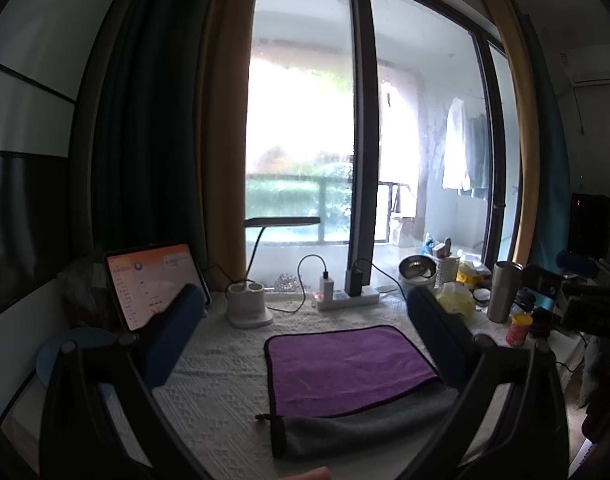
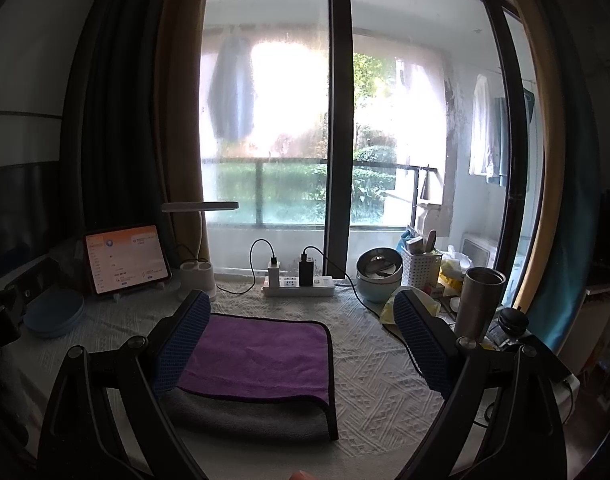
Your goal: Fold towel
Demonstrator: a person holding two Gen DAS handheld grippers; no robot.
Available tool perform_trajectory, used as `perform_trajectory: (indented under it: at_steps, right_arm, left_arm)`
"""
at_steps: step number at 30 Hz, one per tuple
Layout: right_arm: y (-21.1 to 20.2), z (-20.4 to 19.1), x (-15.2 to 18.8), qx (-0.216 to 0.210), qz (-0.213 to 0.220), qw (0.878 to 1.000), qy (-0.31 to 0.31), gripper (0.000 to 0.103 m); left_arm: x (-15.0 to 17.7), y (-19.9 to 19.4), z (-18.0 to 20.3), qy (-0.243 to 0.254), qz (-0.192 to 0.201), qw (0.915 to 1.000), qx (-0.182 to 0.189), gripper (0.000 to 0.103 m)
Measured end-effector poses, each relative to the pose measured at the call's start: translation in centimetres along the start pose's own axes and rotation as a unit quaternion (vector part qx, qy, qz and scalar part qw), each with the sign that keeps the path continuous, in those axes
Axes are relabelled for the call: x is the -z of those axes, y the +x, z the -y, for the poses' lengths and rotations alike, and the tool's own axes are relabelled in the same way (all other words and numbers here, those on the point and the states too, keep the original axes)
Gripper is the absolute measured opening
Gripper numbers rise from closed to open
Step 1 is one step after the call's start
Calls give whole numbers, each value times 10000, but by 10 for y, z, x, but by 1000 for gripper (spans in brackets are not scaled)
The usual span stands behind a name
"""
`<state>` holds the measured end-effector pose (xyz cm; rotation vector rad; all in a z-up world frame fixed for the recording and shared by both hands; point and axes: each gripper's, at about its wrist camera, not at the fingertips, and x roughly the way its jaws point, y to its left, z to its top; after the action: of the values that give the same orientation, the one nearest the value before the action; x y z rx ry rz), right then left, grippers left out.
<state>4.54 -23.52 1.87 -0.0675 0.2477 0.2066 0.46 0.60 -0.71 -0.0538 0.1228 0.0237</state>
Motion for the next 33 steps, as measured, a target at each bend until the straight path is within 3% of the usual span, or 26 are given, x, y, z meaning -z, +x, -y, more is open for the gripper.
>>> perform_trajectory:
  at_steps: [19,33]
  right_arm:
    - [2,-1,3,-12,-37,10000,14,95]
    - [37,3,24,-190,-542,9983,103,95]
  left_arm:
    - [6,7,3,0,-124,9999,70,102]
    - [35,45,10,5,-867,9959,255,102]
